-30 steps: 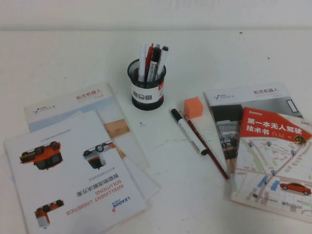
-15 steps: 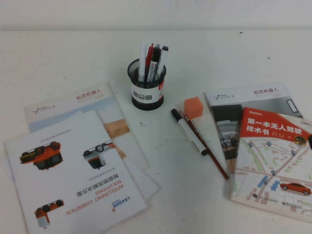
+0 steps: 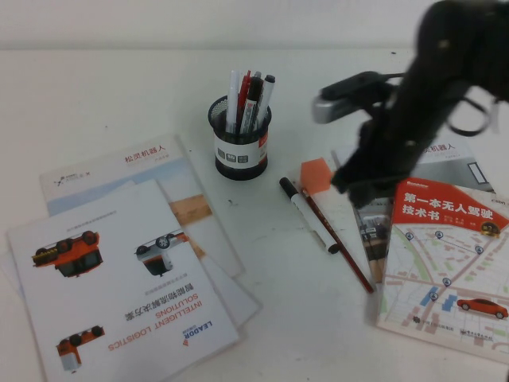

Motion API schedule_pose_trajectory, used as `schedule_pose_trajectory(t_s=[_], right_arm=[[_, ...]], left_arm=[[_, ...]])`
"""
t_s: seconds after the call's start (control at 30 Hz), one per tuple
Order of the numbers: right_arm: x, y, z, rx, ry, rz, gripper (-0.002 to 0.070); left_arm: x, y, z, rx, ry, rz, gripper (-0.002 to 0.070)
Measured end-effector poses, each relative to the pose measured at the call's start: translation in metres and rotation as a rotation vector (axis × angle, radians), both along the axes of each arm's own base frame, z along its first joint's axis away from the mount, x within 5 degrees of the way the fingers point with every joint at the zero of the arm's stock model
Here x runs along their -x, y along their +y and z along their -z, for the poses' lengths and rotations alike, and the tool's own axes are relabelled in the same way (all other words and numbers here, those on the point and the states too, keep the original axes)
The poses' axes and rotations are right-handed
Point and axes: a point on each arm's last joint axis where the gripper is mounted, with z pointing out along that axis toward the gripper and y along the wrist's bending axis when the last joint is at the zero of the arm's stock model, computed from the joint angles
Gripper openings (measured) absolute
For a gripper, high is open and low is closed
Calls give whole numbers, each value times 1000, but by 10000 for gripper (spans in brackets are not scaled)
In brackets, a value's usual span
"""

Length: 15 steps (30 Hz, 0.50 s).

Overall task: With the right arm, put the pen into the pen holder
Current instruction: Pick up the pen on the table

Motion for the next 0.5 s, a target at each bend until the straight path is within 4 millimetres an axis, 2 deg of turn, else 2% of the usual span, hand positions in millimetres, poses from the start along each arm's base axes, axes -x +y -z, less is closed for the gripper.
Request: schedule_pose_trajectory(t_s=[0.13,0.3,0.37,0.5], right_arm=[[-22,26,15,-4,-8,-34,60],[-42,45,38,4,-6,-55,242],[-48,49,42,8,-13,-58,277],[-52,55,52,36,-14,-64,293]], left_arm=[[0,0,0,0,0,0,-2],[0,0,0,0,0,0,-3],[0,0,0,0,0,0,-3],[0,0,0,0,0,0,-3]])
